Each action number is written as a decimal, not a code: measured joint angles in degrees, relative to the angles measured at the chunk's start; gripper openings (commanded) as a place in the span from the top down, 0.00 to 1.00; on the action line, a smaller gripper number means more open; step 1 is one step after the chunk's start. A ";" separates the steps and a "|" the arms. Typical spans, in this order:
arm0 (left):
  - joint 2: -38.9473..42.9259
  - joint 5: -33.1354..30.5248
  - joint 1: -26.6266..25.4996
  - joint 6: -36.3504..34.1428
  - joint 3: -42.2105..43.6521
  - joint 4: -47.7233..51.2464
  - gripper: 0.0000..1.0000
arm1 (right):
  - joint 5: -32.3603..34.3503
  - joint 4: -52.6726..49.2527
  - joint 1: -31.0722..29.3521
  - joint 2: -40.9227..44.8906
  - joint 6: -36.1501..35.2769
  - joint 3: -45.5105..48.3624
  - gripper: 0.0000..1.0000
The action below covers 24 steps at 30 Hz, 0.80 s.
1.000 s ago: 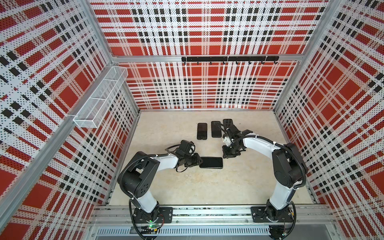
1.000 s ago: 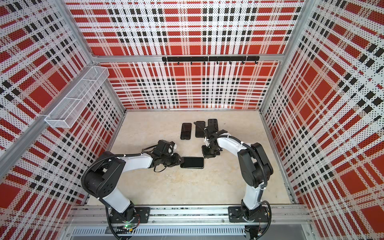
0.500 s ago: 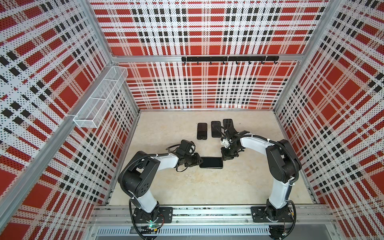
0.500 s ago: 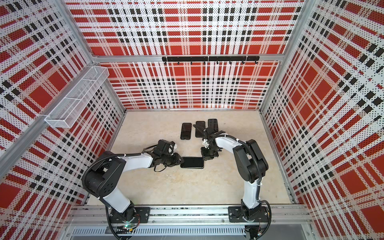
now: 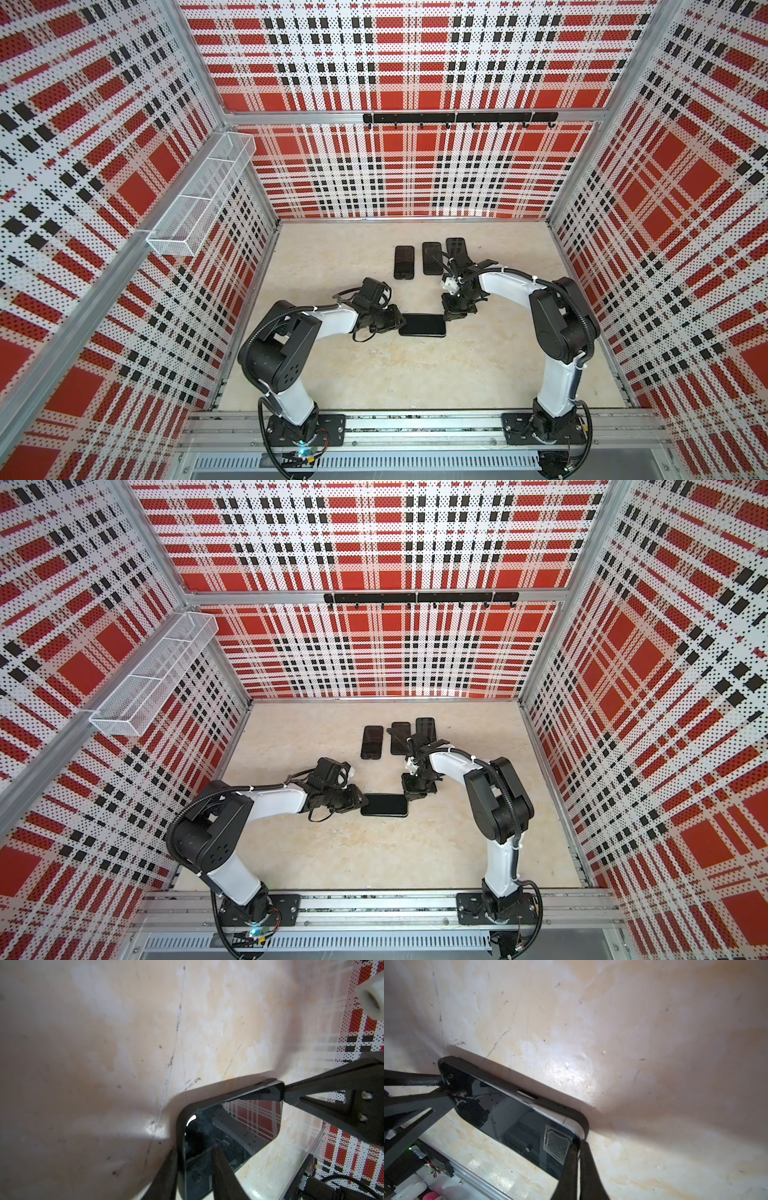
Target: Put the phone into the phone case
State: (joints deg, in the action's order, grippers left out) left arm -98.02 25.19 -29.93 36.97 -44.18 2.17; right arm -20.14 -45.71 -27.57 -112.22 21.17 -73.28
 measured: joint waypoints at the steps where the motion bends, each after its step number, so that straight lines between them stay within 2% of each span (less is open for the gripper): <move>1: -0.04 0.02 0.00 0.11 -0.02 0.00 0.69 | 0.00 -0.31 0.00 -0.20 0.20 -0.24 0.94; 12: -0.66 0.00 -0.02 1.18 -0.15 -0.02 0.69 | 0.26 -3.63 -0.44 -2.58 1.51 -3.45 0.93; 24: -0.66 -0.07 -0.04 1.64 -0.13 -0.11 0.70 | 6.36 -9.75 -3.37 -5.77 2.51 -9.31 0.93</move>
State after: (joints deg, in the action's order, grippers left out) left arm -98.67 25.12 -29.98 38.61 -44.31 2.07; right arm -13.78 -55.46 -30.94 -117.99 23.68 -82.59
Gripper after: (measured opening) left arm 0.301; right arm 0.081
